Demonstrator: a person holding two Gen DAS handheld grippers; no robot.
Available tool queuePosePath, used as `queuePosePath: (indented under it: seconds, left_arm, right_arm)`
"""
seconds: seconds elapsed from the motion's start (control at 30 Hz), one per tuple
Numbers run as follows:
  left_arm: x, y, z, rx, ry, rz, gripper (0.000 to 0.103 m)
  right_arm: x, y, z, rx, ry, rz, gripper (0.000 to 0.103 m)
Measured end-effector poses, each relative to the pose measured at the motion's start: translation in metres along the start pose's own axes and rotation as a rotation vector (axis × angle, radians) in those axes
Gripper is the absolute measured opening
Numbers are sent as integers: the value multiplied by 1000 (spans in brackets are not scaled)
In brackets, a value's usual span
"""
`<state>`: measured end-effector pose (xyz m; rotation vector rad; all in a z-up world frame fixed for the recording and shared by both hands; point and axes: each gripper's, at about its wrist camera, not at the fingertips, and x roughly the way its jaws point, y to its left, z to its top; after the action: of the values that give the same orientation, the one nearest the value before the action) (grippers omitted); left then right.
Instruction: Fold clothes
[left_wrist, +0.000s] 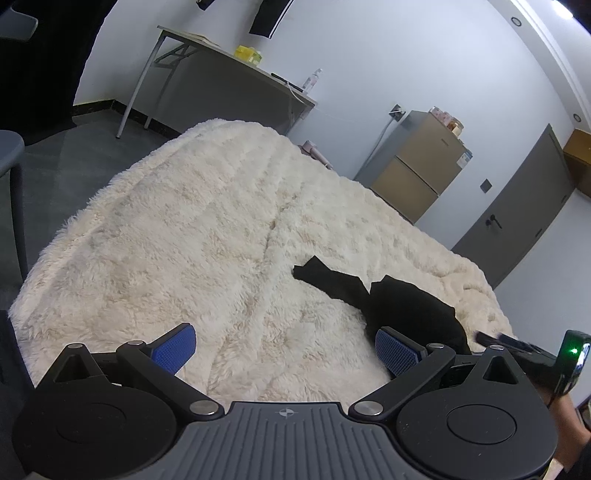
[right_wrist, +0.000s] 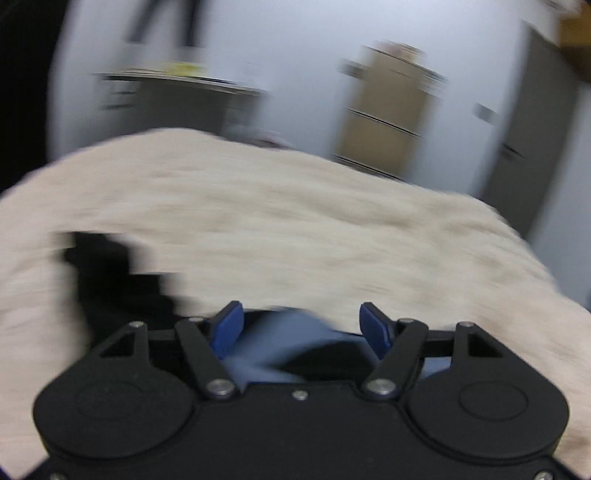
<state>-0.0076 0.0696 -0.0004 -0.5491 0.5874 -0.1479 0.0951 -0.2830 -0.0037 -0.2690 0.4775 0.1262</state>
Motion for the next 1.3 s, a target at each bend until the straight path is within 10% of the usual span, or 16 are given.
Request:
queuePosePath:
  seconds: [0.13,0.33,0.4,0.47,0.77,1.13,1.3]
  left_arm:
    - [-4,3,1,-18,-12,2,103]
    - [-8,4,1,-19,-23,-4,103]
    - [-10,4,1,-15,-24,-8,103]
    - [-11,4,1,-11,-26,-12,103]
    - [-16,8,4,-35,-35,-37,103]
    - [-8,0,2,-3,-12,1,103]
    - [22,-16,9,81,109,-33,103]
  right_arm:
    - [10,63,20,-44,-25,224,73]
    - [57,125,31,-184,117,232,73]
    - [70,134,20,-237,177,204,49]
    - [76,134,10,-228,212,155,3]
    - [2,116,15,-148,7,183,2]
    - [-65,33,-76,48,85,324,3]
    - [-71,10,-120,28,100,423,39]
